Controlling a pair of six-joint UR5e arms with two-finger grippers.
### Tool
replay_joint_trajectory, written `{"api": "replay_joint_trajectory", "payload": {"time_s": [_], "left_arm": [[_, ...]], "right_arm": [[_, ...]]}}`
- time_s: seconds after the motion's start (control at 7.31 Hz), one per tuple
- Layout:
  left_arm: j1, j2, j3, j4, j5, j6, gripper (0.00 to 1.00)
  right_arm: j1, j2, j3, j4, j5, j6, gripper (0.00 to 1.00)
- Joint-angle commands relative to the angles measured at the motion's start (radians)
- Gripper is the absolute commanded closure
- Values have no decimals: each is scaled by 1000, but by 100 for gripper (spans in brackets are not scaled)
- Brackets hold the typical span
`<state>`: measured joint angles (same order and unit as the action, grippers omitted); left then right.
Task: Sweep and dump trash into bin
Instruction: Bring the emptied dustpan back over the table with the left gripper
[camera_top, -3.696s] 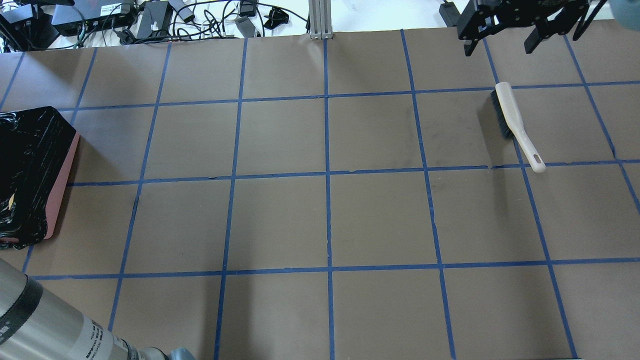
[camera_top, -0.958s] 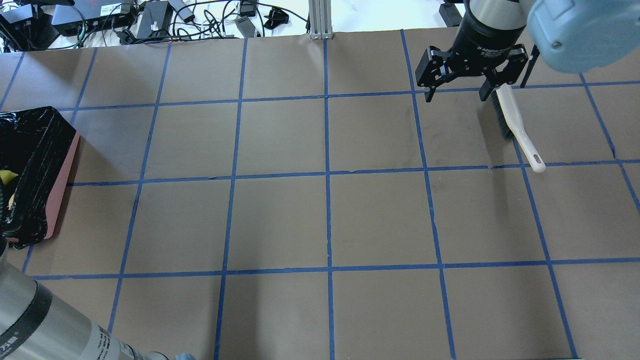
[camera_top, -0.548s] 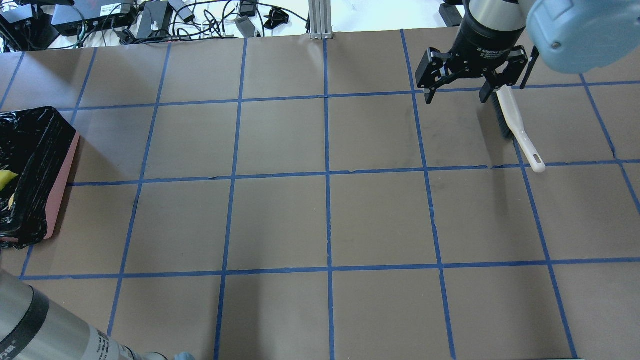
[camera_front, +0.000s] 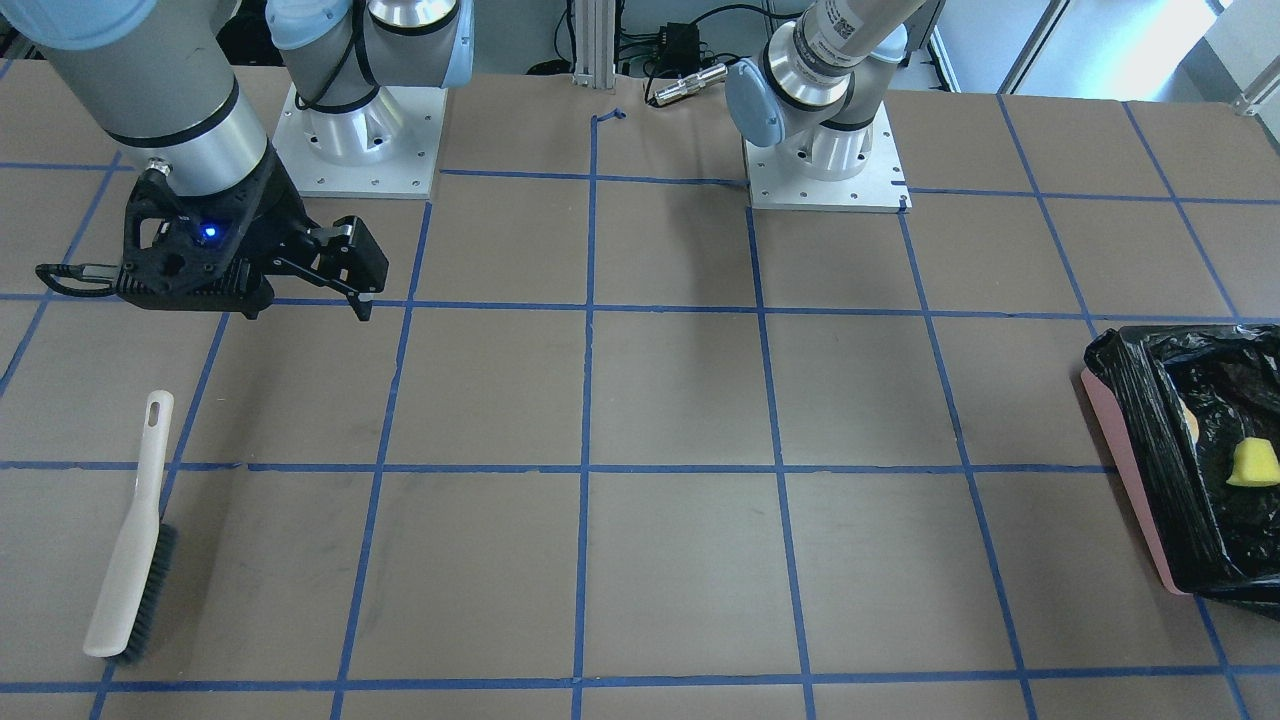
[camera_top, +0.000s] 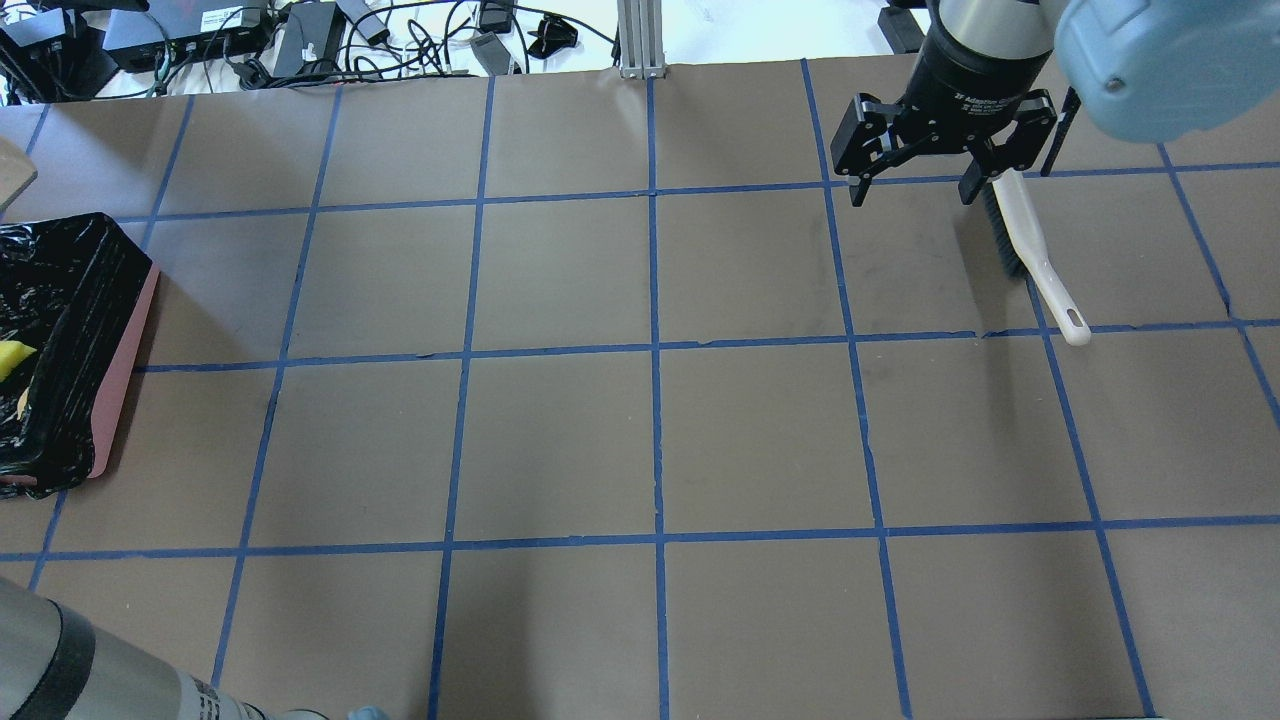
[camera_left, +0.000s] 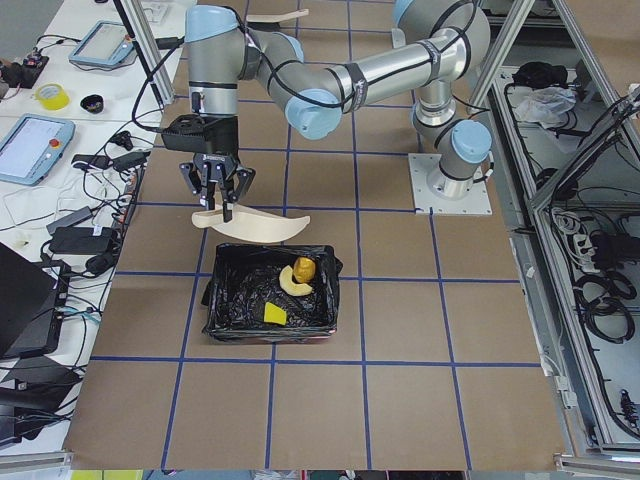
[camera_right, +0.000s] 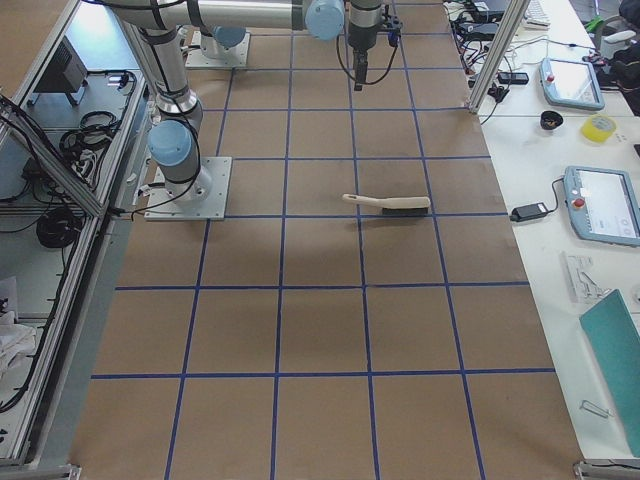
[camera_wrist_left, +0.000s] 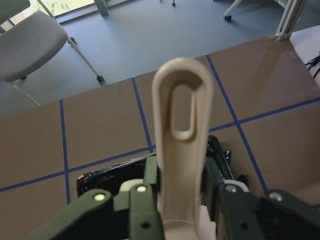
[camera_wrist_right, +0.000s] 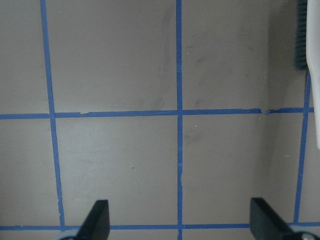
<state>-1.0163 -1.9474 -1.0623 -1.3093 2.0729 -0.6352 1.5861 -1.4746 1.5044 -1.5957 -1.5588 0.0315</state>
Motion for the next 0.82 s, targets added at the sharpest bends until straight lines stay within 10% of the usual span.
{"api": "replay_joint_trajectory", "payload": {"time_s": [0.0, 0.68], "left_arm": [[-62, 37, -5, -129, -78, -113, 100], [-143, 1, -60, -246, -207, -436, 100]], "right_arm": [[0, -4, -4, 14, -20, -2, 0], [0, 2, -1, 13, -4, -2, 0]]}}
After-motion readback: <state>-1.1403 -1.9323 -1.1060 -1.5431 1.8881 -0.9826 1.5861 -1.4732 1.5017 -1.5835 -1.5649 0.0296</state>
